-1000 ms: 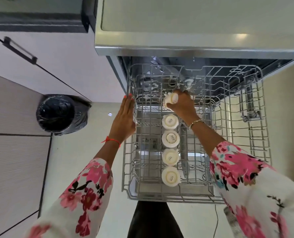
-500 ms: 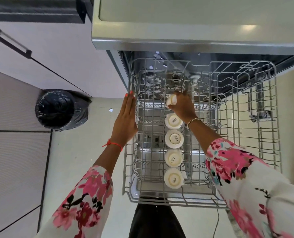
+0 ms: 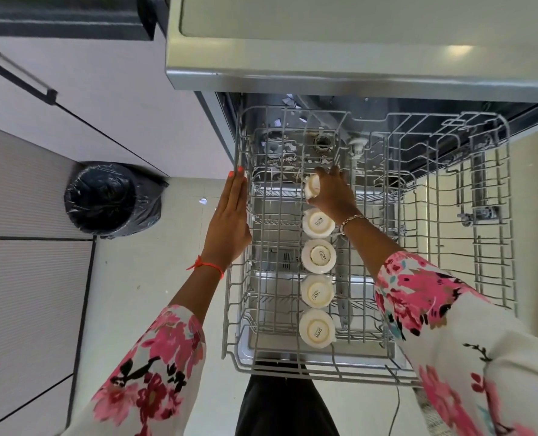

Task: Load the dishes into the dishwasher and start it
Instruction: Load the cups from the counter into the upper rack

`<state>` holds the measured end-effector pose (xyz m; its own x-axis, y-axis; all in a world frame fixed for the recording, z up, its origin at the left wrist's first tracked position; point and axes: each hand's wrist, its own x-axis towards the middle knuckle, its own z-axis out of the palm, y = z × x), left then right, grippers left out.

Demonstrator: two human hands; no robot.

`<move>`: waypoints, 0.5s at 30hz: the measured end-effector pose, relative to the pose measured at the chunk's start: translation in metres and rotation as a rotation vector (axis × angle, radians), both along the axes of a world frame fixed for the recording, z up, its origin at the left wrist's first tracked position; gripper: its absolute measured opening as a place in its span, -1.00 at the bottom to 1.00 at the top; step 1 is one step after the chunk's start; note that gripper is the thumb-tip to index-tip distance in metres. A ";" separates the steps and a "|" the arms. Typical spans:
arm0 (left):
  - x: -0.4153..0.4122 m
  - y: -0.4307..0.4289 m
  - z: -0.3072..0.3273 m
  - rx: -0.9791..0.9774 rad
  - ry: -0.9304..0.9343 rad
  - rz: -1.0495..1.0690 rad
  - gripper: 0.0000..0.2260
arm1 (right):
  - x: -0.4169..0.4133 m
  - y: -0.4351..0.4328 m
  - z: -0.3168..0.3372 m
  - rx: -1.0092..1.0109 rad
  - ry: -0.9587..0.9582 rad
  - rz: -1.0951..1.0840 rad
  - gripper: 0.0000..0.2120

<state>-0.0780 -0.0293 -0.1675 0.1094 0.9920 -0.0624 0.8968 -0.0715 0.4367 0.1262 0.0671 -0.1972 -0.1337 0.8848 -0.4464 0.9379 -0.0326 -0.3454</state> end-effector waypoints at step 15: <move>0.000 -0.003 0.008 0.000 0.002 -0.016 -0.25 | 0.003 -0.009 0.022 0.147 -0.077 0.013 -0.33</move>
<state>-0.0778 -0.0319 -0.1599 0.1253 0.9902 -0.0624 0.8965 -0.0861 0.4346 0.1290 0.0580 -0.1748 -0.1162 0.9396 -0.3220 0.9618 0.0255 -0.2726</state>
